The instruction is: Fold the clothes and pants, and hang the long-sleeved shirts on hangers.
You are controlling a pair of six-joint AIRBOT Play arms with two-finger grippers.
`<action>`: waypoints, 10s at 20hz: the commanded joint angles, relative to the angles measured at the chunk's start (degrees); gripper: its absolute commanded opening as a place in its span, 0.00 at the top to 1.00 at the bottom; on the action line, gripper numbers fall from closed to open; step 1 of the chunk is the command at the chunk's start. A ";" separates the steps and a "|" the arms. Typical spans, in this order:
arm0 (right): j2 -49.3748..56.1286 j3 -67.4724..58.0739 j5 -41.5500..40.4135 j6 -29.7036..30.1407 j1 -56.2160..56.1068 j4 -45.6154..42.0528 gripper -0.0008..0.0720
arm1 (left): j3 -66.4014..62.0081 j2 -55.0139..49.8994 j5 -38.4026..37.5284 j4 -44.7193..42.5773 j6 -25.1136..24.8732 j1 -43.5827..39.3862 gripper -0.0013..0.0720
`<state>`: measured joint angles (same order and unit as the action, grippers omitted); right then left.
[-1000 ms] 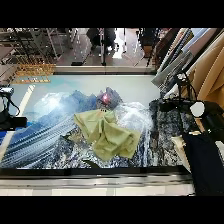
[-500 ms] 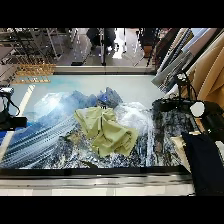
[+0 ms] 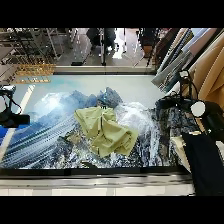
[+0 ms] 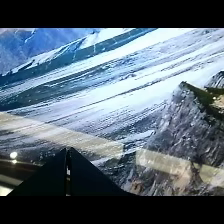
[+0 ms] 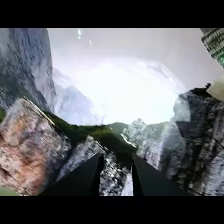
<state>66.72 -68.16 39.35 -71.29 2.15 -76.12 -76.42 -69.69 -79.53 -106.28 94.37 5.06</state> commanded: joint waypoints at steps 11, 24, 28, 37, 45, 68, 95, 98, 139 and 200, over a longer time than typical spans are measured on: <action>-2.49 5.44 28.92 4.87 15.30 20.46 0.43 | 4.83 -15.54 16.72 47.67 -24.94 -16.35 0.06; 19.23 15.76 18.36 9.33 5.29 35.39 0.30 | 4.24 -28.35 30.86 54.10 -19.17 -20.26 0.74; 22.77 14.25 16.20 9.20 5.22 35.47 0.31 | 4.24 -28.28 30.38 54.27 -19.43 -20.26 0.96; 25.62 1.55 15.61 2.38 -3.45 24.61 0.96 | 4.22 -15.72 20.41 56.89 -25.49 -14.21 0.96; -2.45 -20.61 32.72 -1.05 -3.28 7.45 0.96 | 4.22 10.12 12.13 73.42 -32.28 8.44 0.97; 8.96 -25.40 -8.55 -5.38 -6.82 23.89 0.96 | 12.81 15.93 5.33 78.20 -37.92 23.37 0.97; 4.02 34.10 15.69 -2.16 -12.57 26.75 0.32 | 23.08 10.12 1.84 73.31 -39.95 22.80 0.96; 6.56 34.10 11.28 -1.99 -12.63 28.13 0.33 | 23.08 10.12 1.86 73.31 -39.95 22.80 0.96; 27.23 -10.88 7.50 -25.55 -6.34 12.22 0.43 | -40.70 -41.22 12.04 56.08 -19.19 9.81 0.20; -13.22 -50.77 24.46 -7.82 11.06 27.85 0.96 | -20.20 15.34 18.47 137.76 -28.55 52.02 0.97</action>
<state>61.98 -110.93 71.66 -75.66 13.23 -45.78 -88.47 -54.52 -65.93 13.43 66.81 47.99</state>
